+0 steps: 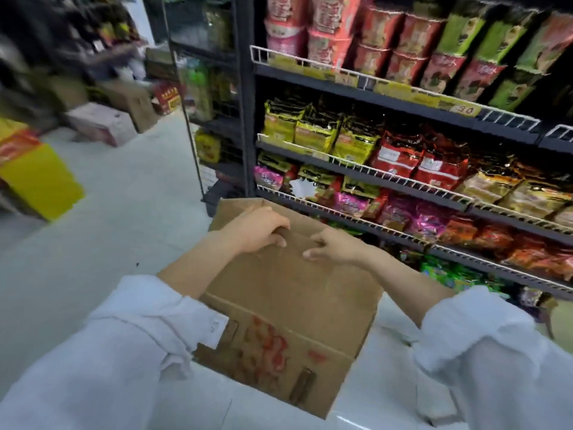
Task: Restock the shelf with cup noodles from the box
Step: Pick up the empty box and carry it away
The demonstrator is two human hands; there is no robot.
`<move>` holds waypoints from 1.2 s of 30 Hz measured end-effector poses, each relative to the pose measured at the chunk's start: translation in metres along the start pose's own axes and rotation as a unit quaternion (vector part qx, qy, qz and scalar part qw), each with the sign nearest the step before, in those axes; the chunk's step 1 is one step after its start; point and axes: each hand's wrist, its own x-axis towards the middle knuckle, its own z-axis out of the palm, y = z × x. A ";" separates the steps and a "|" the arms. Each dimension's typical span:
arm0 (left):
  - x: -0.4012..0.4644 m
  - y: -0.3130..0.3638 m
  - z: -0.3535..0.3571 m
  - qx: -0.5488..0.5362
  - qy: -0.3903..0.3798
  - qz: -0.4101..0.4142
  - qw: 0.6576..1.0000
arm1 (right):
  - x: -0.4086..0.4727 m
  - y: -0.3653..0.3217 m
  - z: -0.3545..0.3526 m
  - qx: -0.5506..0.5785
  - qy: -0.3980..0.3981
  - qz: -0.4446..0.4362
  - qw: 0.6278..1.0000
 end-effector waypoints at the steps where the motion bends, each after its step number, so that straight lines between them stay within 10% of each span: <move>1: -0.015 -0.025 0.001 -0.006 -0.001 -0.024 1.000 | 0.020 -0.019 0.009 0.006 -0.009 -0.016 1.000; 15: -0.148 -0.351 0.006 -0.033 0.127 -0.400 0.907 | 0.323 -0.291 0.058 0.020 -0.086 -0.199 0.976; 27: -0.148 -0.605 -0.036 -0.355 0.248 -0.622 0.652 | 0.578 -0.514 0.024 0.016 -0.046 -0.198 0.979; 36: -0.186 -0.847 -0.066 -0.403 0.254 -0.552 0.685 | 0.740 -0.691 0.012 -0.033 0.022 -0.246 0.968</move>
